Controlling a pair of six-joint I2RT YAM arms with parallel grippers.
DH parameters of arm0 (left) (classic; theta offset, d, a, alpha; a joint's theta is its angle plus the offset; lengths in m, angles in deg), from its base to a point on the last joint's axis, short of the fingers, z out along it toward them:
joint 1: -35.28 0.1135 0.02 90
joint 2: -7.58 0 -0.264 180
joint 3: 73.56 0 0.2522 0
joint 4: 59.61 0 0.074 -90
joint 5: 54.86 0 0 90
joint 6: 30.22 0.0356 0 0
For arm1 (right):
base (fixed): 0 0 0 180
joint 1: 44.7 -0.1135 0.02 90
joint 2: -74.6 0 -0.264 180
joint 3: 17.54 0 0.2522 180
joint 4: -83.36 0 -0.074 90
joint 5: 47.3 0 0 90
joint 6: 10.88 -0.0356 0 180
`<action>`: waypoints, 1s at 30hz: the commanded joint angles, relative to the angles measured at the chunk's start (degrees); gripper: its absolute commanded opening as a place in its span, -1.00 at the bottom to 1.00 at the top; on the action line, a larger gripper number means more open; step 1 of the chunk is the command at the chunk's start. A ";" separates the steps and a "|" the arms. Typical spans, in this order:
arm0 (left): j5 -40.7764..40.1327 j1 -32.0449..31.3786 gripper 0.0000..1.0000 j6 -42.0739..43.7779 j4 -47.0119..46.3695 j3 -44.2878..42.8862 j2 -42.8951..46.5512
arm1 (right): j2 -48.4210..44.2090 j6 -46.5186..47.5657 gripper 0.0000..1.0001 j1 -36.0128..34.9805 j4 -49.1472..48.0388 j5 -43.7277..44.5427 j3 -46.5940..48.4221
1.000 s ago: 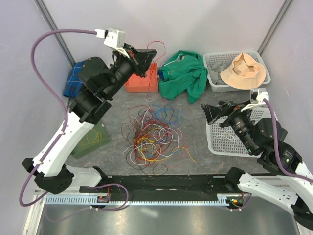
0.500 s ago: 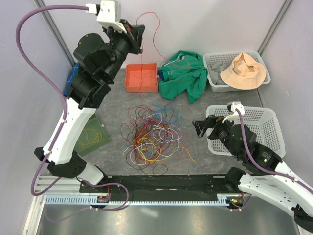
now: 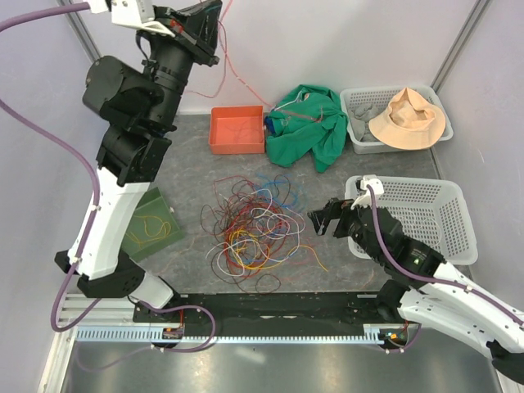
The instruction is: Untangle the cables
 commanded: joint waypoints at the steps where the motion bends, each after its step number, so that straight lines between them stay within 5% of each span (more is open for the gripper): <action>1: -3.01 0.61 -0.96 0.72 -2.54 3.73 0.28 | -1.42 -1.11 0.96 -0.01 -3.33 -1.45 -1.47; 12: 4.79 16.17 -0.96 -19.03 3.53 6.29 -11.57 | -4.32 0.21 0.96 -0.01 -2.89 1.79 -2.36; 30: 12.80 24.70 -0.97 -25.90 -6.05 1.46 -33.64 | -1.07 3.90 0.96 -0.01 -5.61 10.58 -3.67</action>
